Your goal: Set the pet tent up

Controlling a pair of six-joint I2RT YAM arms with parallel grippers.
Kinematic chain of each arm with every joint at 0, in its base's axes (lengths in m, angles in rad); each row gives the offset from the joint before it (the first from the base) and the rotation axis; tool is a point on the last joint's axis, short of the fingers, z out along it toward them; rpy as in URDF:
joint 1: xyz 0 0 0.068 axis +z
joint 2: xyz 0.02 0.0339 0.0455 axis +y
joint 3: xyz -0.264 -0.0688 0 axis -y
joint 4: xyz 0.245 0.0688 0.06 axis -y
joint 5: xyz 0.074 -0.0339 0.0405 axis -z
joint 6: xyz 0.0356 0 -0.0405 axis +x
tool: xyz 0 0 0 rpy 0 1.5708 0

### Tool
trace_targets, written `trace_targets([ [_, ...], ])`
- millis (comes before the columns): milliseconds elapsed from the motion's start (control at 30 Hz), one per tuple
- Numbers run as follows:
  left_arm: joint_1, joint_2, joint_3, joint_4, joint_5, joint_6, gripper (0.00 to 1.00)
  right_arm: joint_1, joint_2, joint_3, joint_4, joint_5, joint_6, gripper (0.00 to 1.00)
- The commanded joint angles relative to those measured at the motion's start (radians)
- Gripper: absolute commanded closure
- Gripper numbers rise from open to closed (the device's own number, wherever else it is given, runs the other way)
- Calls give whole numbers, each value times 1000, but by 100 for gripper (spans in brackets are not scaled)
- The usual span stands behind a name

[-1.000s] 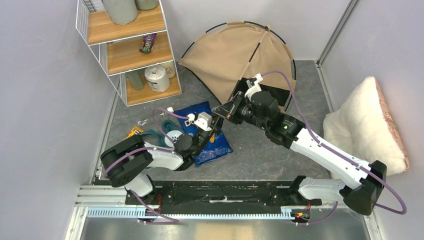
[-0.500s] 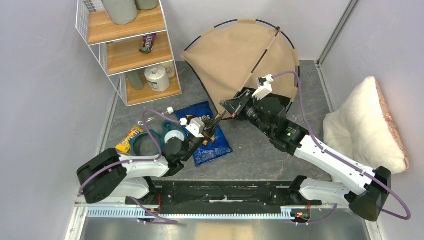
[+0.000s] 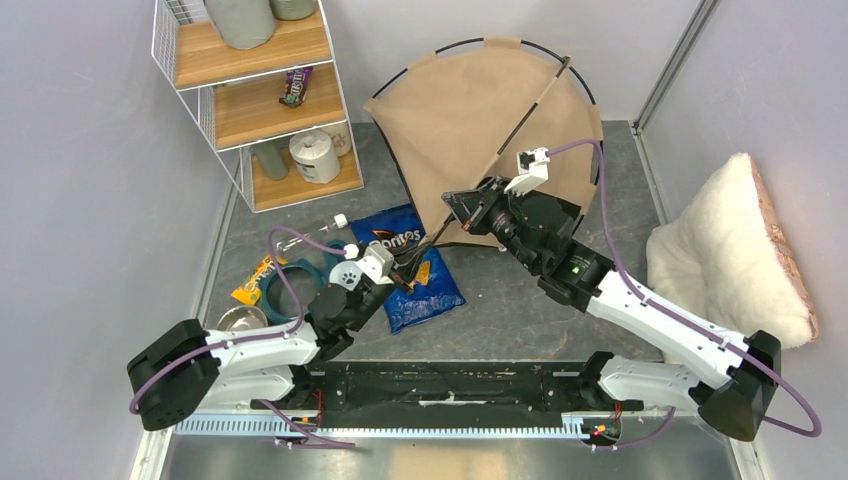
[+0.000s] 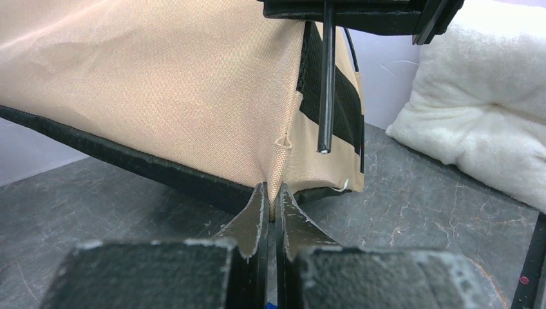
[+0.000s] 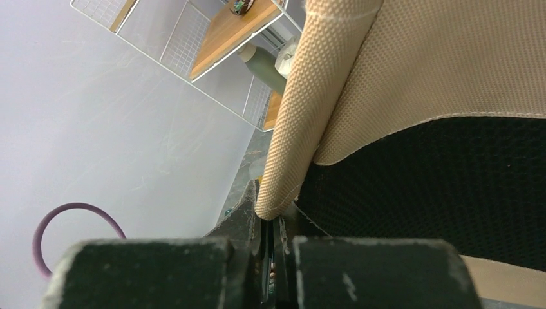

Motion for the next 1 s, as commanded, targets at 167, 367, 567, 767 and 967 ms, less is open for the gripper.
trace_targets([
  [167, -6, -41, -49, -81, -2, -13, 98, -18, 16, 13, 190, 197, -70, 100],
  [367, -6, -36, -49, -86, 7, -7, 98, -17, 29, 14, 221, 195, -47, 100],
  [567, -6, -43, -47, -95, 14, -4, 98, -17, 35, 7, 218, 241, -47, 100],
  [767, -6, -39, -51, -94, 11, -1, 98, -16, 42, 7, 225, 254, -30, 100],
  [967, -5, -37, -53, -93, 3, -1, 98, -17, 39, 5, 222, 255, -24, 100],
])
